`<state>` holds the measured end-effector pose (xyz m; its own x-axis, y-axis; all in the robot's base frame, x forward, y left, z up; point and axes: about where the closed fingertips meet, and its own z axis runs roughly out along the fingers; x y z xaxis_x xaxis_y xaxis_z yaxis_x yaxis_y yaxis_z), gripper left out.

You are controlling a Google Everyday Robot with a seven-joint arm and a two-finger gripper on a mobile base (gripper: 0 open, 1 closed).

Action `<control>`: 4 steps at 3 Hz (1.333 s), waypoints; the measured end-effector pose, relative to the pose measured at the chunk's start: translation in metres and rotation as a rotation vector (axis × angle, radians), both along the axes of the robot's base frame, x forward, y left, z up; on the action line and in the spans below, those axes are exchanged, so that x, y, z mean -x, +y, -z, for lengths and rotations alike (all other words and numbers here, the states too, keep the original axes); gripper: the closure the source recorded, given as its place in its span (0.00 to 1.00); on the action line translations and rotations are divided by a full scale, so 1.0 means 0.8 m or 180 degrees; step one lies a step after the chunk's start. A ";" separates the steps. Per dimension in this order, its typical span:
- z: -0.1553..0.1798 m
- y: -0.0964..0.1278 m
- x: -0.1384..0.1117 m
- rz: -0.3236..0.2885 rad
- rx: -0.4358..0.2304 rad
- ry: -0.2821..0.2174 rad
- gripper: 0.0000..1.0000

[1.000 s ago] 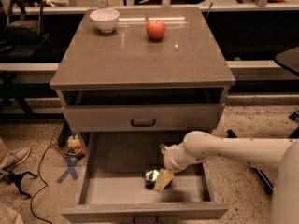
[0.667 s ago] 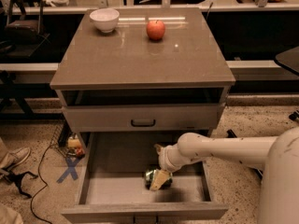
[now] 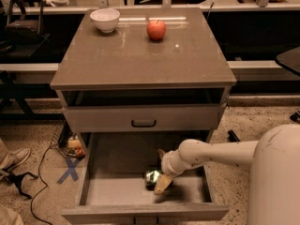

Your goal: Pick green can from middle drawer and place on counter

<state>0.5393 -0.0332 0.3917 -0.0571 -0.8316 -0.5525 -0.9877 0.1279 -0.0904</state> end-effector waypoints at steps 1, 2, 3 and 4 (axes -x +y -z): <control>0.012 -0.007 -0.002 0.0011 0.0015 0.0010 0.00; 0.020 -0.014 0.001 -0.0007 0.0047 0.0011 0.18; 0.024 -0.029 0.005 0.0004 0.0077 0.0029 0.41; 0.021 -0.046 0.010 0.0025 0.0004 0.0085 0.65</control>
Offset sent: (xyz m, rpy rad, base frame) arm -0.0014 -0.0214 -0.0222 -0.0282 -0.0016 0.0045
